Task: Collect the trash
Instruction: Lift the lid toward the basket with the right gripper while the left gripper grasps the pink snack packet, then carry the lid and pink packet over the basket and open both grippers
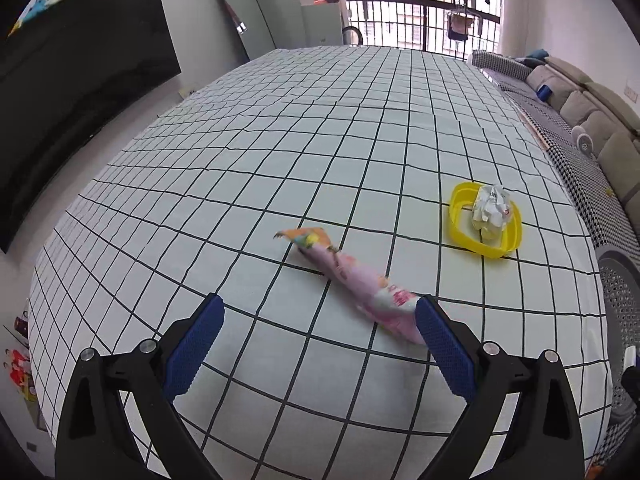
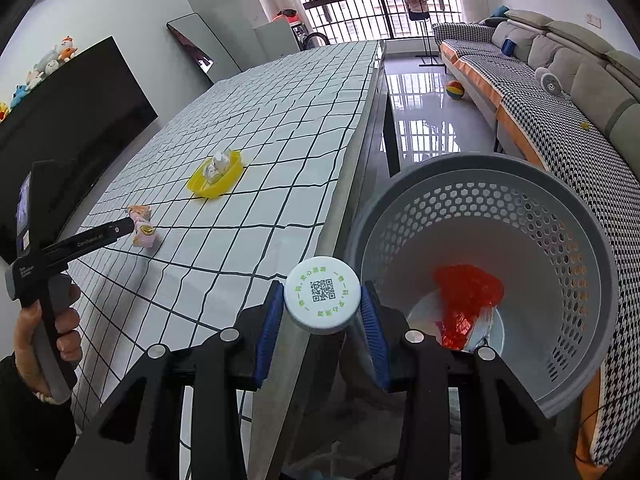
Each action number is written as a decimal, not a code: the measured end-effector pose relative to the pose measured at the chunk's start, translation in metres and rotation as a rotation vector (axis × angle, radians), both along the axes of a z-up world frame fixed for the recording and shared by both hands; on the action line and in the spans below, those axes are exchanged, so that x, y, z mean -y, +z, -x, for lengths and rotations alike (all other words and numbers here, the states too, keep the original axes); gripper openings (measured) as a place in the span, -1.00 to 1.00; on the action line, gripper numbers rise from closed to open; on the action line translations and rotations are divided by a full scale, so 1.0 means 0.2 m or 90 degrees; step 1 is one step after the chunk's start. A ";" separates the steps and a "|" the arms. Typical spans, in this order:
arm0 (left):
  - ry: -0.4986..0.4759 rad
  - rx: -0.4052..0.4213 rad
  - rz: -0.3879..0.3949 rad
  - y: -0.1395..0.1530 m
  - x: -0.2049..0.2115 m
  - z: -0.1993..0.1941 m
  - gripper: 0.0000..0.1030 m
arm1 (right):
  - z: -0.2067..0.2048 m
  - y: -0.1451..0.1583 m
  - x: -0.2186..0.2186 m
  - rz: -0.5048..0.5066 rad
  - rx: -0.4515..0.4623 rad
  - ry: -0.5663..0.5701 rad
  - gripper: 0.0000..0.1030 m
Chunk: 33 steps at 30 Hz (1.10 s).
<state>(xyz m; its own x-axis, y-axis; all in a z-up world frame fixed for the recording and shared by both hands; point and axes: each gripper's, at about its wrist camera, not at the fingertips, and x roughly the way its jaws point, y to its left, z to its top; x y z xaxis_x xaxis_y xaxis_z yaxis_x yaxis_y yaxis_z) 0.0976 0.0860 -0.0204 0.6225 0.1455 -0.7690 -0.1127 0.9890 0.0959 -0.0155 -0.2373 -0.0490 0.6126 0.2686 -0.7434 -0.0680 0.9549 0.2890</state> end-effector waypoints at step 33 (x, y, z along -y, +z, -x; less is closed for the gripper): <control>0.006 -0.048 0.053 -0.14 -0.01 -0.02 -0.49 | -0.02 -0.03 -0.01 0.005 -0.007 0.001 -0.26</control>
<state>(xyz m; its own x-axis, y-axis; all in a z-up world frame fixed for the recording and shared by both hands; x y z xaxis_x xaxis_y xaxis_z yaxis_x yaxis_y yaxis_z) 0.1012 0.0881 -0.0481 0.5610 0.0847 -0.8235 -0.1180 0.9928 0.0217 -0.0117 -0.2343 -0.0542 0.6042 0.2642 -0.7518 -0.0668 0.9569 0.2826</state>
